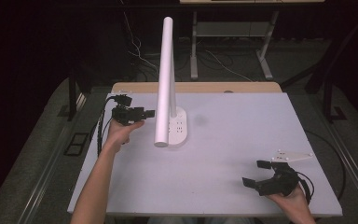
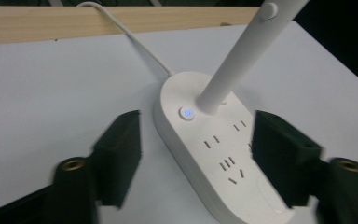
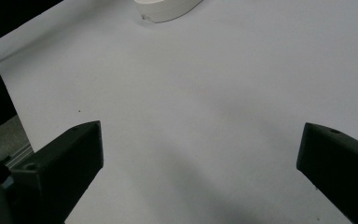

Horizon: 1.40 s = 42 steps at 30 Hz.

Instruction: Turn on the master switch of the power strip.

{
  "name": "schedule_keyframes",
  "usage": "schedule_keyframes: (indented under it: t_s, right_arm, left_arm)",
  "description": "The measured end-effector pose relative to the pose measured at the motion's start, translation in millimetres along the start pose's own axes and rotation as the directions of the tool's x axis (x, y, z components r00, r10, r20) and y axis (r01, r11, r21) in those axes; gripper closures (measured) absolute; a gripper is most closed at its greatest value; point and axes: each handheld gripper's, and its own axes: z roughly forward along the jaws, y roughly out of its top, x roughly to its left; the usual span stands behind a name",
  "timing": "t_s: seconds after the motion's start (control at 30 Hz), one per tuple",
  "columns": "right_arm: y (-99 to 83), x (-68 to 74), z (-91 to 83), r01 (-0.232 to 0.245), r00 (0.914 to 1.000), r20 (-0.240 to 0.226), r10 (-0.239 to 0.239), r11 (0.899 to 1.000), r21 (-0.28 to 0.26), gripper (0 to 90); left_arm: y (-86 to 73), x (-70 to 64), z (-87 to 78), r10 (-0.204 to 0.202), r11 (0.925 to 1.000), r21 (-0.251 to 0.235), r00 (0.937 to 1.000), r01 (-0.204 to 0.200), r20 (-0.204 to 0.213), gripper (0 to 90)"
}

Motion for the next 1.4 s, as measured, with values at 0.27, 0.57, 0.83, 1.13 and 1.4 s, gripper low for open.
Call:
schedule_keyframes:
  t_s: [0.27,0.57,0.83,1.13,1.4]
  right_arm:
    - [0.1,0.1,-0.2,-0.003,1.0000,-0.001,0.003,1.000,-0.001,0.0]
    - [0.4,1.0,-0.3,-0.005,1.0000,-0.001,0.005,1.000,-0.001,0.0]
    - [0.9,1.5,0.1,-0.004,1.0000,-0.001,0.004,1.000,-0.001,0.0]
    - [1.0,0.8,-0.4,-0.004,1.0000,-0.001,0.004,1.000,-0.007,0.0]
    - [1.1,0.9,-0.7,-0.008,1.0000,-0.001,0.008,1.000,-0.007,0.0]
  left_arm:
    - [-7.3,-4.6,-13.0,-0.012,0.9999,-0.002,0.9993,0.012,0.037,0.0]
    - [-20.1,-15.5,-30.8,0.004,0.9996,-0.029,0.9989,-0.003,0.047,0.0]
    - [-36.4,-24.3,-42.3,0.028,0.9987,-0.043,0.9987,-0.026,0.044,0.0]
    - [-57.9,-39.5,-54.3,0.063,0.9955,-0.073,0.9974,-0.061,0.035,0.0]
    - [-76.5,-50.4,-60.5,0.086,0.9940,-0.071,0.9952,-0.083,0.045,0.0]
